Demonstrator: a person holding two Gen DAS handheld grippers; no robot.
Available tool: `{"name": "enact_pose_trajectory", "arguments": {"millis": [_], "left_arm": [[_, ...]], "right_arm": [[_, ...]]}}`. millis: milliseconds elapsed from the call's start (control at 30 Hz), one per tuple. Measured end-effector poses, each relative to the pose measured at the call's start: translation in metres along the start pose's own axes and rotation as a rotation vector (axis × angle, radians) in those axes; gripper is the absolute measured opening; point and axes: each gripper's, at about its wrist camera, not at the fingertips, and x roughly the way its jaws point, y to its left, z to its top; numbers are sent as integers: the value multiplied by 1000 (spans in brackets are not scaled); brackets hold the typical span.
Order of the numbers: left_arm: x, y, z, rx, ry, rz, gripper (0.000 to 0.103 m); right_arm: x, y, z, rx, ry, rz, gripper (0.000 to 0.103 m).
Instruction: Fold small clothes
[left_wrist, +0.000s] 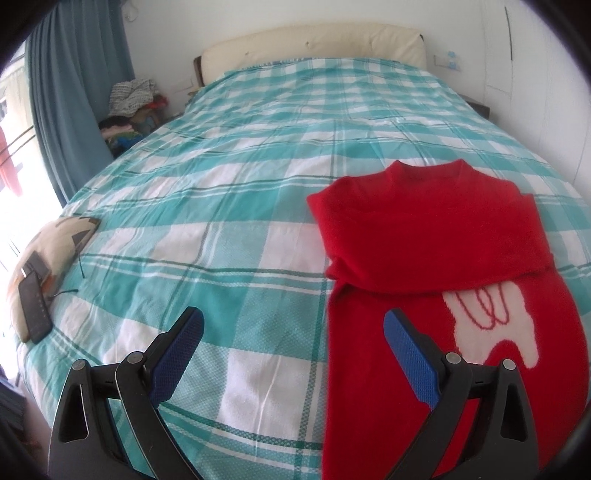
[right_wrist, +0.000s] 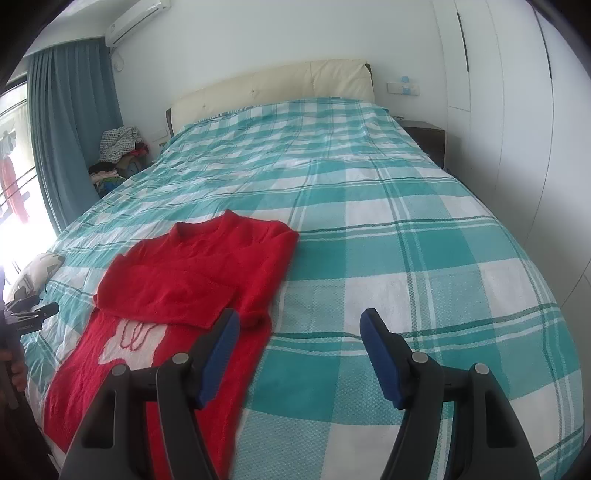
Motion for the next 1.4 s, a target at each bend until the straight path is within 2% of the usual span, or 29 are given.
{"name": "enact_pose_trajectory", "arguments": {"millis": [300, 800, 1400], "left_arm": [[1, -4, -1, 18, -2, 20, 99], [4, 19, -3, -99, 11, -28, 99], [7, 21, -5, -111, 28, -22, 99]], "right_arm": [[0, 3, 0, 1, 8, 12, 67], [-6, -5, 1, 51, -12, 5, 67], [-8, -4, 1, 51, -22, 7, 67]]}}
